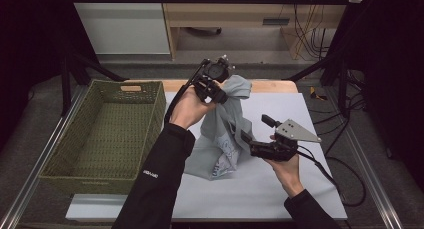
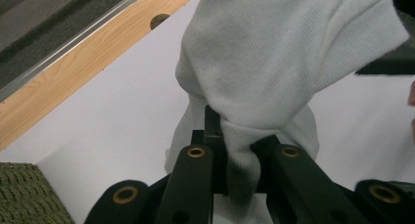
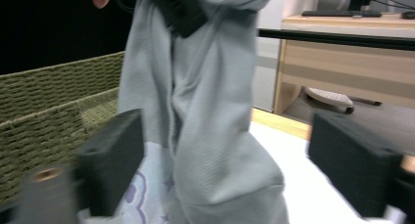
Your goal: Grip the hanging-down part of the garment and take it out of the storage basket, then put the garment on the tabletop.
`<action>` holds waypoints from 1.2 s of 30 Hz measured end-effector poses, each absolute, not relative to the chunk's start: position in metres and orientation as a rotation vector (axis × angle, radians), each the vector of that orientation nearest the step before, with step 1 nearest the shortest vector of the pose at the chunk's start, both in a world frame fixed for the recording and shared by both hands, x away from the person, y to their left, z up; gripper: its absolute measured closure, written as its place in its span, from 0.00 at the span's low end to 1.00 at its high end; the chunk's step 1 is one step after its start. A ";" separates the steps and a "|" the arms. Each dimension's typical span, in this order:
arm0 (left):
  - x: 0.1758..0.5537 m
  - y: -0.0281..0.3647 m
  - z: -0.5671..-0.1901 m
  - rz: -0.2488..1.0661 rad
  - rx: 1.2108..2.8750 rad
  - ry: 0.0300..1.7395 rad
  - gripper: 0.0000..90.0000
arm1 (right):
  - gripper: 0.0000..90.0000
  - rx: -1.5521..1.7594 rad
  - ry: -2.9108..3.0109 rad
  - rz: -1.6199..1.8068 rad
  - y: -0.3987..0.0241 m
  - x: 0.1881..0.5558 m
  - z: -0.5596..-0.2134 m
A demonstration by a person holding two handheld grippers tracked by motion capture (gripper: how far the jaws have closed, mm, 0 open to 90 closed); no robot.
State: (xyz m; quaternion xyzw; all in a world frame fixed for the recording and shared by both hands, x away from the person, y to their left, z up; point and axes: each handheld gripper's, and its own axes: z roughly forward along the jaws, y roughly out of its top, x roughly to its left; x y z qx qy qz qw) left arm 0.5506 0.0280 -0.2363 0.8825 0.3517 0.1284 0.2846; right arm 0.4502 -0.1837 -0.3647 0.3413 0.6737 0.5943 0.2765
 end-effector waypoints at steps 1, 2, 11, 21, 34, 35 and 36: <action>0.551 0.029 -0.237 0.348 2.359 0.944 0.91 | 0.07 0.921 1.818 1.583 -0.186 0.450 -0.365; 0.550 0.031 -0.239 0.348 2.357 0.951 0.91 | 0.04 0.912 1.789 1.587 -0.190 0.449 -0.367; 0.550 0.038 -0.248 0.340 2.350 0.952 0.91 | 0.01 0.943 1.785 1.578 -0.208 0.441 -0.380; 0.547 0.040 -0.275 0.320 2.380 0.922 0.91 | 0.01 0.939 1.807 1.572 -0.222 0.434 -0.395; 0.546 0.037 -0.325 0.283 2.421 0.918 0.91 | 0.00 0.979 1.823 1.564 -0.240 0.423 -0.417; 0.546 0.037 -0.328 0.278 2.422 0.920 0.91 | 0.00 0.984 1.820 1.557 -0.241 0.423 -0.419; 0.547 0.036 -0.332 0.275 2.427 0.923 0.91 | 0.00 0.965 1.824 1.552 -0.244 0.423 -0.422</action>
